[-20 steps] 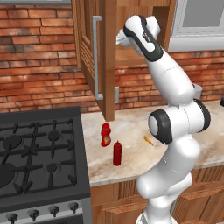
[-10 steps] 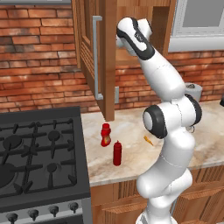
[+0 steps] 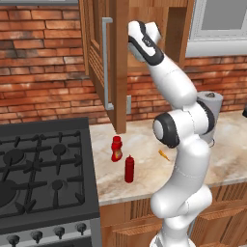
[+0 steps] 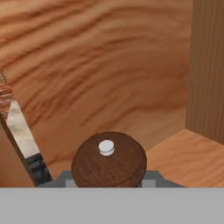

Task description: There are various items on the counter. Only move the condiments/shakers into the cabinet.

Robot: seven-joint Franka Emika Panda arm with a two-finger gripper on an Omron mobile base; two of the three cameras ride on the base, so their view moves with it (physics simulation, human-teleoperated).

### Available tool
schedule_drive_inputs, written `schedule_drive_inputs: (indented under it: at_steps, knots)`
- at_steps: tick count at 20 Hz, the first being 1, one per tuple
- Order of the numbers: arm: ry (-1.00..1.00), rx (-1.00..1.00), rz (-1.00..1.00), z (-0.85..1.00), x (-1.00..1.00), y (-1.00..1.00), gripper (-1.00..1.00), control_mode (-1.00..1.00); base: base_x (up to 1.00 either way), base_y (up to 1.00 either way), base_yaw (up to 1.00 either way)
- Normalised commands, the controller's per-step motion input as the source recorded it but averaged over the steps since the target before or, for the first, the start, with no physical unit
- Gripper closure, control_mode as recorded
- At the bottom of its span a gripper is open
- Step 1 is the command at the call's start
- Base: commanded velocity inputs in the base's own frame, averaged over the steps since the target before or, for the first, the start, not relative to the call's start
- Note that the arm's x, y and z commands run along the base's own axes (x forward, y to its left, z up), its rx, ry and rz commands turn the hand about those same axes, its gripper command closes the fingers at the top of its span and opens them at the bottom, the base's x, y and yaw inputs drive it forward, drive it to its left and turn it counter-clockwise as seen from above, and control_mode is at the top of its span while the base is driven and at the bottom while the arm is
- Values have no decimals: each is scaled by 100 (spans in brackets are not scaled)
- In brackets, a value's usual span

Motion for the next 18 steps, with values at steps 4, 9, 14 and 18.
schedule_drive_inputs:
  at_steps: [4,9,14,18]
  knots:
    - [0,0,0,-9,32,3,100,-100,0,0,0]
    - [0,0,0,-18,14,4,-100,-100,0,0,0]
    - [0,0,0,-6,2,1,-100,-100,0,0,0]
    - [0,0,0,0,-9,0,-100,-100,0,0,0]
